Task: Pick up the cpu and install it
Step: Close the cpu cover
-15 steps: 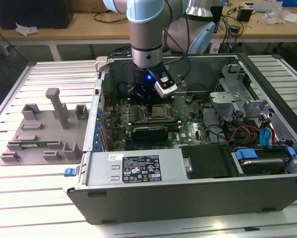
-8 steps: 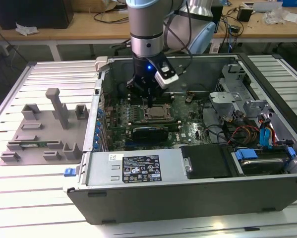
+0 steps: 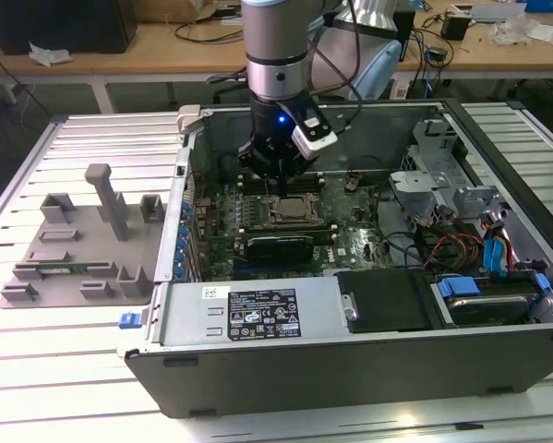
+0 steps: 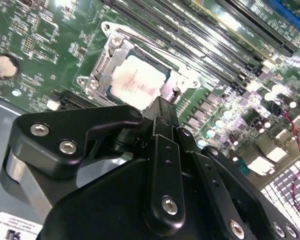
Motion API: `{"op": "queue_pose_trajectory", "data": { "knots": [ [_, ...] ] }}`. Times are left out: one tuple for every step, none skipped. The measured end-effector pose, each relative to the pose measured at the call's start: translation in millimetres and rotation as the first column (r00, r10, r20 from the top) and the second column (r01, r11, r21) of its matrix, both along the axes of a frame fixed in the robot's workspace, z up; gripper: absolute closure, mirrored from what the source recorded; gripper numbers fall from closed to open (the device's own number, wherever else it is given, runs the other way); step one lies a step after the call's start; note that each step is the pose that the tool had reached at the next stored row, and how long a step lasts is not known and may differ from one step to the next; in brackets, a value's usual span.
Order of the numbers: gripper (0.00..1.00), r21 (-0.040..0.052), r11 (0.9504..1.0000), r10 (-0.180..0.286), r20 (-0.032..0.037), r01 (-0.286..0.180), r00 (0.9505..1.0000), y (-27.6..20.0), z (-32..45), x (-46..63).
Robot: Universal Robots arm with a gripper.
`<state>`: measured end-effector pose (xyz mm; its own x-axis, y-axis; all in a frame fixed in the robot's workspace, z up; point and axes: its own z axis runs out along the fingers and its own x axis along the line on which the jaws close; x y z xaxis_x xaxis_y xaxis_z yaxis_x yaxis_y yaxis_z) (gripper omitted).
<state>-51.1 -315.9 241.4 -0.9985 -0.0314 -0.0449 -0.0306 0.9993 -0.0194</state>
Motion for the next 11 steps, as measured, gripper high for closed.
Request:
{"op": "queue_pose_trajectory", "data": {
  "knots": [
    [0.89, 0.0, 1.0, 0.0, -0.0009, 0.0, 1.0, -0.1, 0.0, 3.1],
    [0.89, 0.0, 1.0, 0.0, -0.0021, 0.0, 1.0, -0.3, 0.0, 6.5],
    [0.89, 0.0, 1.0, 0.0, -0.0042, 0.0, 1.0, -0.5, 0.0, 12.3],
    [0.89, 0.0, 1.0, 0.0, -0.0054, 0.0, 1.0, -0.5, 0.0, 15.7],
    [0.89, 0.0001, 1.0, 0.0, -0.0064, 0.0, 1.0, -0.6, 0.0, 18.8],
    [0.89, 0.0, 1.0, 0.0, -0.0075, 0.0, 1.0, -0.6, 0.0, 20.7],
    [0.89, 0.0, 1.0, 0.0, -0.0081, 0.0, 1.0, -0.6, 0.0, 21.7],
    [0.89, -0.0001, 1.0, 0.0, -0.0085, 0.0, 1.0, -0.6, 0.1, 22.0],
    [0.89, -0.0001, 1.0, 0.0, -0.0085, 0.0, 1.0, -0.6, 0.7, 22.0],
    [0.89, 0.0, 1.0, 0.0, -0.0084, 0.0, 1.0, -0.5, 2.5, 22.0],
    [0.89, 0.0, 1.0, 0.0, -0.0085, 0.0, 1.0, -0.5, 3.5, 22.0]
  ]
}}
